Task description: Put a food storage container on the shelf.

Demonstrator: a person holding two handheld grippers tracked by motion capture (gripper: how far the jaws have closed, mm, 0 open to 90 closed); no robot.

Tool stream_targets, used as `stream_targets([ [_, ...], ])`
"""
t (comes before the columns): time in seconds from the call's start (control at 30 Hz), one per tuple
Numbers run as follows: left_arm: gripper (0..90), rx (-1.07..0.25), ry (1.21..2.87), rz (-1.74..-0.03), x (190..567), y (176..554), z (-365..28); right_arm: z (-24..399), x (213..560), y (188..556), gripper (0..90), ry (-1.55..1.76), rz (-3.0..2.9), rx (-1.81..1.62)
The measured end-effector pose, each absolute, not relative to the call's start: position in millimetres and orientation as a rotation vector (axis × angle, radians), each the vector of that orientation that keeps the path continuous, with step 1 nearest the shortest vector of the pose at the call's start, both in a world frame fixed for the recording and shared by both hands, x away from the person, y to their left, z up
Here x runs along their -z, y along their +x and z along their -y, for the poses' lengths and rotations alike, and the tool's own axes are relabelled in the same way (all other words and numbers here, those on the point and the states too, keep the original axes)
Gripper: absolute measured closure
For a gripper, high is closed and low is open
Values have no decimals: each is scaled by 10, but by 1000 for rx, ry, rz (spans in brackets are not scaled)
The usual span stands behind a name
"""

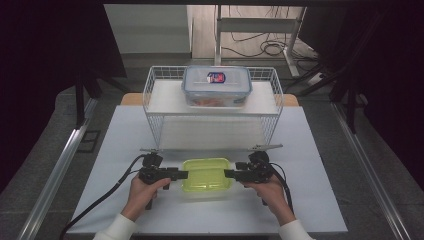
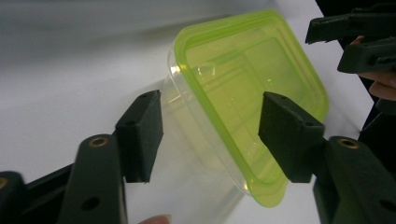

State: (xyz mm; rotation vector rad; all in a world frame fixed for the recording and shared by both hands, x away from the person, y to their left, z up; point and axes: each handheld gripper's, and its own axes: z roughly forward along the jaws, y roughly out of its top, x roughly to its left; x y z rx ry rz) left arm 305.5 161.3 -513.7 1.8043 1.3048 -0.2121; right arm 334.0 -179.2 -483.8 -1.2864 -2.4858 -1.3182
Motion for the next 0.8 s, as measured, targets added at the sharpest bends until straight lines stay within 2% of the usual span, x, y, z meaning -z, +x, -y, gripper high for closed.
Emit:
stream_targets([
  [0.1,457,264,1790,-1284,5180,3060,-1579,1757,4902,3365,339,-1294,2486,1280],
  [0.17,504,262,1796,-1284,5185,3060,-1576,1743,4927,3373,340,-1293,2479,1268],
  [0.4,574,278,1807,-1274,5212,3060,-1564,1735,5022,3423,394,-1298,2420,1240],
  [0.43,592,284,1806,-1273,5218,3058,-1560,1741,5053,3435,432,-1300,2387,1240],
  [0.47,592,282,1808,-1273,5220,3057,-1559,1741,5053,3435,432,-1300,2387,1240],
  [0.5,614,279,1811,-1276,5223,3053,-1555,1744,5076,3439,491,-1293,2372,1235],
  [0.77,664,263,1821,-1266,5203,3018,-1550,1778,5074,3427,595,-1290,2318,1243],
  [0.8,684,257,1823,-1254,5188,2999,-1552,1802,5057,3408,676,-1303,2328,1245],
])
